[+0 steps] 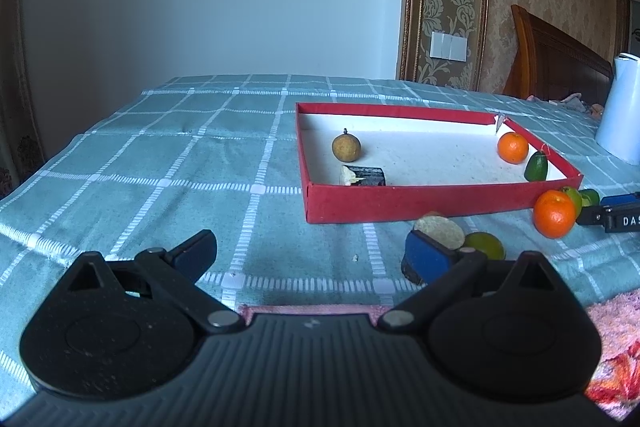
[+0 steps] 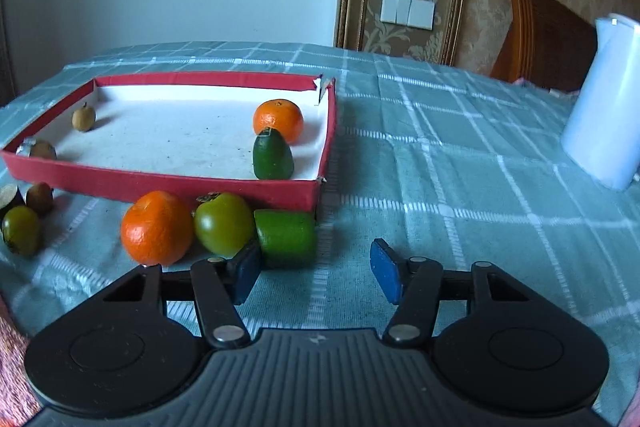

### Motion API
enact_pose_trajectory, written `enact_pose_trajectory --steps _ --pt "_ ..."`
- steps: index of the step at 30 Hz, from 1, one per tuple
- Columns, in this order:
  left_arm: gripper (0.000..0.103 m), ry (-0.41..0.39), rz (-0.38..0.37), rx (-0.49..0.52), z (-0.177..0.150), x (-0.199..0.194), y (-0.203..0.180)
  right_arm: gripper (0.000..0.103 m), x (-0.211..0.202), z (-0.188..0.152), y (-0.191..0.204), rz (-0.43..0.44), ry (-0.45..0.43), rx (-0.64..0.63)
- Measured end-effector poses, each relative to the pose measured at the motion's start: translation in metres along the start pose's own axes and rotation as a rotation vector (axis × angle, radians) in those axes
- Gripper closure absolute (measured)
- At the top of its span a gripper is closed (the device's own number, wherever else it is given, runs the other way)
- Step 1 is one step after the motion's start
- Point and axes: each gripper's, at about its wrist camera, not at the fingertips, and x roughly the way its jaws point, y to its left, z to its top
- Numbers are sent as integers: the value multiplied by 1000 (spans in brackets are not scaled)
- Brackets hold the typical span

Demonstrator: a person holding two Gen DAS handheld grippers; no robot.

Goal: Organize fruits

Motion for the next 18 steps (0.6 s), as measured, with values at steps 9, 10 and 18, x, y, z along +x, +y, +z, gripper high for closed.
enact_pose_trajectory --steps 9,10,18 --pt "2 3 1 -3 0 1 1 72 0 -1 2 65 -14 -7" --pt "2 3 3 -1 0 1 1 73 0 -1 0 75 -17 4" --pt "0 8 4 -12 0 1 2 74 -8 -4 -4 73 -43 39"
